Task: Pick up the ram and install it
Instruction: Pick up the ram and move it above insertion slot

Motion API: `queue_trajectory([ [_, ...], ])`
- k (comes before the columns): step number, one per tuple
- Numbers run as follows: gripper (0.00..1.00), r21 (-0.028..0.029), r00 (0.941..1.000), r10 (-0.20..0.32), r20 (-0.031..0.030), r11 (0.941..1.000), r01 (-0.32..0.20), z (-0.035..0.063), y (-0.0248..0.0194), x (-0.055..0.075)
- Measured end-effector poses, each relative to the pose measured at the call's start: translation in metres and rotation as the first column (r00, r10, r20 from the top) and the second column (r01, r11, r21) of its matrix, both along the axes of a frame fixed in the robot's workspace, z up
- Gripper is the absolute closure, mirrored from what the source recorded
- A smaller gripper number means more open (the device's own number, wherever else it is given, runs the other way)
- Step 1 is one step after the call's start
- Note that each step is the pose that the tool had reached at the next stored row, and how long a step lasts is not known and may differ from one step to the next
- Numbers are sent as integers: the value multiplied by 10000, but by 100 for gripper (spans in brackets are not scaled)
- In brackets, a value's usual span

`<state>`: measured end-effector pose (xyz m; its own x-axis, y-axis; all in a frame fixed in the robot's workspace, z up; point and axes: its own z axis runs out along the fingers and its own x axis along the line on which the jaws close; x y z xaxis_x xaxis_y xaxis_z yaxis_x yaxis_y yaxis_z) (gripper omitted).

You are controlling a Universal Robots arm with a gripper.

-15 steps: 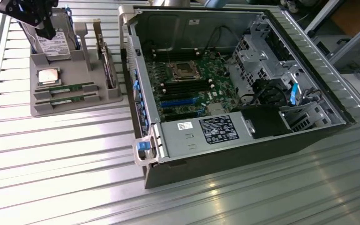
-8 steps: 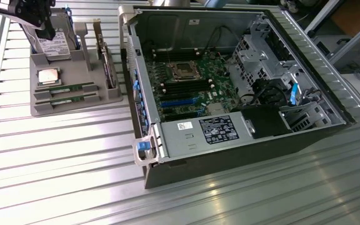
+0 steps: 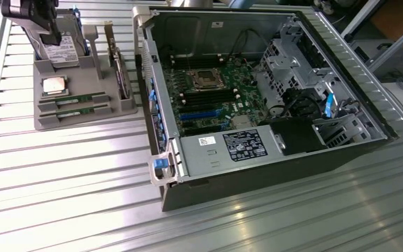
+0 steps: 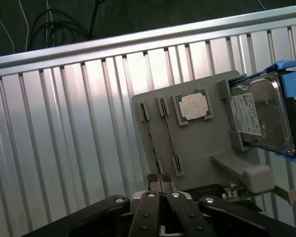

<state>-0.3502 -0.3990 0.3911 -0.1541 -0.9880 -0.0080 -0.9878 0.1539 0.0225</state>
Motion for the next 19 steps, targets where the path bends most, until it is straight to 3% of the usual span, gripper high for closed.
queue_trajectory([
  [4,90,-6,9978,666,0,9978,-666,-2,0,0],
  [9,90,-1,9977,685,0,9977,-685,-2,-3,-1],
  [13,64,5,9976,687,0,9976,-687,-2,-7,0],
  [19,64,6,9976,686,1,9976,-686,-14,-8,-1],
])
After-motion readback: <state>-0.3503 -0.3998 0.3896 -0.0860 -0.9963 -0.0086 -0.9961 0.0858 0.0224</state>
